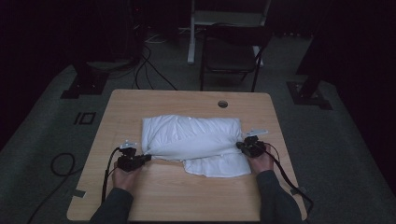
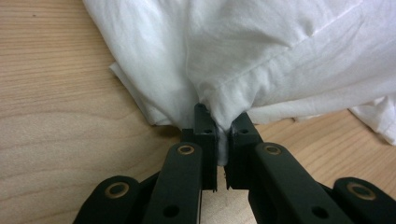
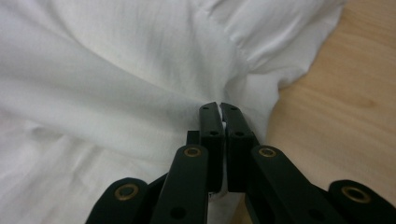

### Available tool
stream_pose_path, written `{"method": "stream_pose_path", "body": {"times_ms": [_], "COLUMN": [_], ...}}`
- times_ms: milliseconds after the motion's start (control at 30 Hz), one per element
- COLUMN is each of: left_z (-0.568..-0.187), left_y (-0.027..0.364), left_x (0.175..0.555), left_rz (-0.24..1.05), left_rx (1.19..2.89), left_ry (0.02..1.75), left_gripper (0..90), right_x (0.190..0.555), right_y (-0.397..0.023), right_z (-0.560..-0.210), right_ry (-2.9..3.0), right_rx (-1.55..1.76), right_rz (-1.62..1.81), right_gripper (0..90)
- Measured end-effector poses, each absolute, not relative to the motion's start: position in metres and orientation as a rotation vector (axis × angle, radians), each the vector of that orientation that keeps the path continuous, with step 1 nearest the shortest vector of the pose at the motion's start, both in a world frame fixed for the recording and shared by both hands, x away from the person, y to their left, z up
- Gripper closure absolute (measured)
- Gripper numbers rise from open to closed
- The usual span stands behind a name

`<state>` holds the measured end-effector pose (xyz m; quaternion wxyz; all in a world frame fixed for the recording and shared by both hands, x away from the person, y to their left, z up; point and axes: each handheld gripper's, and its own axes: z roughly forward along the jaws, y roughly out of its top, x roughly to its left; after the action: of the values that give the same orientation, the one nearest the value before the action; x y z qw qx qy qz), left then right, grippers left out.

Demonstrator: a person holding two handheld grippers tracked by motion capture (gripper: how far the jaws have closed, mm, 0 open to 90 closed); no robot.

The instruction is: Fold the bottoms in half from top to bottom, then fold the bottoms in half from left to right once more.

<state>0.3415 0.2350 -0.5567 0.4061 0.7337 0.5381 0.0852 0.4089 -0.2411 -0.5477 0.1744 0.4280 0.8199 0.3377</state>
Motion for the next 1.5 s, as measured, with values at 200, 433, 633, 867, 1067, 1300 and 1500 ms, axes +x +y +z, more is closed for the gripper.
{"method": "stream_pose_path", "body": {"times_ms": [200,433,633,867,1067,1300,1500], "left_z": [-0.557,-0.557,-0.542,-0.504,-0.477,-0.473,-0.473], "left_y": [0.236,0.236,0.250,0.264,0.253,0.228,0.228], "left_x": [0.342,0.341,0.331,0.332,0.365,0.395,0.395], "left_rz": [0.214,0.207,0.241,0.341,0.368,0.366,0.366], "left_rx": [1.840,1.822,1.782,1.695,1.689,1.719,1.719], "left_ry": [1.360,1.369,1.327,1.248,1.197,1.178,1.178], "left_gripper": [85.2,80.9,54.5,40.7,39.7,45.1,45.1], "right_x": [0.416,0.416,0.408,0.397,0.406,0.430,0.430], "right_y": [-0.242,-0.243,-0.244,-0.258,-0.245,-0.215,-0.215], "right_z": [-0.549,-0.550,-0.545,-0.516,-0.492,-0.481,-0.481], "right_ry": [2.312,2.300,2.304,2.230,2.165,2.152,2.152], "right_rx": [1.239,1.254,1.233,1.210,1.155,1.116,1.116], "right_rz": [0.995,1.011,0.954,1.074,1.148,1.183,1.183], "right_gripper": [88.4,88.2,66.2,51.2,50.2,62.7,62.7]}}
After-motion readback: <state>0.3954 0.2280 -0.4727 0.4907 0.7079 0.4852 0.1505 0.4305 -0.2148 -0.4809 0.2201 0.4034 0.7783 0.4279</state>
